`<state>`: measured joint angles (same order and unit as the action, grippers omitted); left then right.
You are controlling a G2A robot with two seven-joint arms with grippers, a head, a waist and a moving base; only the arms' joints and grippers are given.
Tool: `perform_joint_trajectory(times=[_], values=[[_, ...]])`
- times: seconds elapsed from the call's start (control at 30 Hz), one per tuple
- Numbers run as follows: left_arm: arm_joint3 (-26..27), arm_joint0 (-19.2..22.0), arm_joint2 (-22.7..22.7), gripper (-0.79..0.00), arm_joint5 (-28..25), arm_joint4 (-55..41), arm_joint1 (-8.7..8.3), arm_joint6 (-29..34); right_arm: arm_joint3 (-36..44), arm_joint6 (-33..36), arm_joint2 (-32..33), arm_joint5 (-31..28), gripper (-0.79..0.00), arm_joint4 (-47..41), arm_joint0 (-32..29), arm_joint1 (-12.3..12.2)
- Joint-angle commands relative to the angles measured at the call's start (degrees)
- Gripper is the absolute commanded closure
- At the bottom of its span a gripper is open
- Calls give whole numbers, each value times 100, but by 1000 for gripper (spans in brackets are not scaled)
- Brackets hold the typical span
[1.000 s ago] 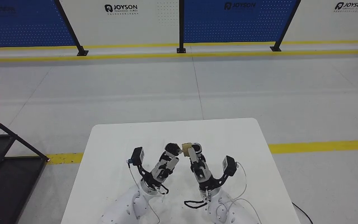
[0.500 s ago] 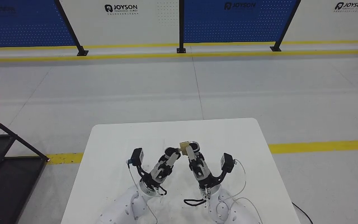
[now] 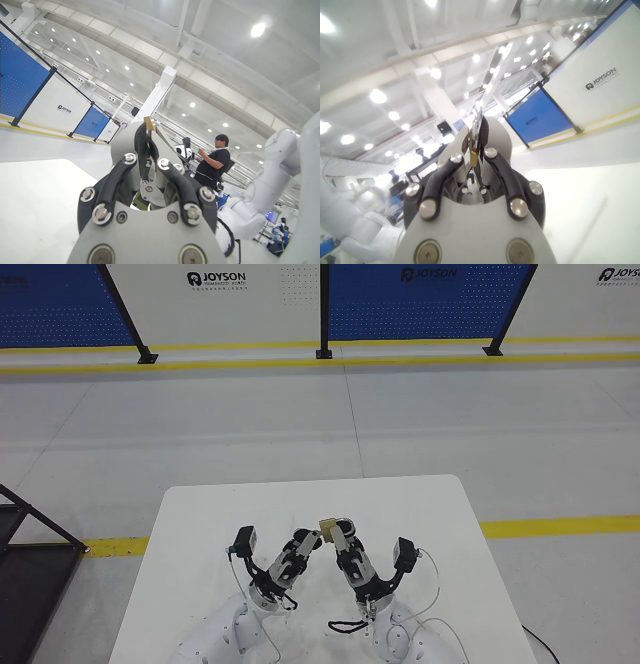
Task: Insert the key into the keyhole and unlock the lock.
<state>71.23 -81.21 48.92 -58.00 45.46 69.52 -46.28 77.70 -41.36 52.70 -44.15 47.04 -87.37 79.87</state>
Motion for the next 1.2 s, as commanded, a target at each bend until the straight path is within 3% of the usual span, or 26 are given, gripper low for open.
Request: perform_joint_trajectory(times=[0.0, 0.7, 1.17], values=[[-18, 8, 46, 0, 0, 85, -1, 0, 1, 15, 7, -3, 0, 6, -4, 4], [-7, -164, 262, 0, 1092, 1892, 144, -1093, 181, 339, 142, 144, 0, -159, -197, 9], [-199, -93, -7, 0, 2180, 2724, 155, -2181, 287, 562, 224, 231, 0, -263, -285, 8]])
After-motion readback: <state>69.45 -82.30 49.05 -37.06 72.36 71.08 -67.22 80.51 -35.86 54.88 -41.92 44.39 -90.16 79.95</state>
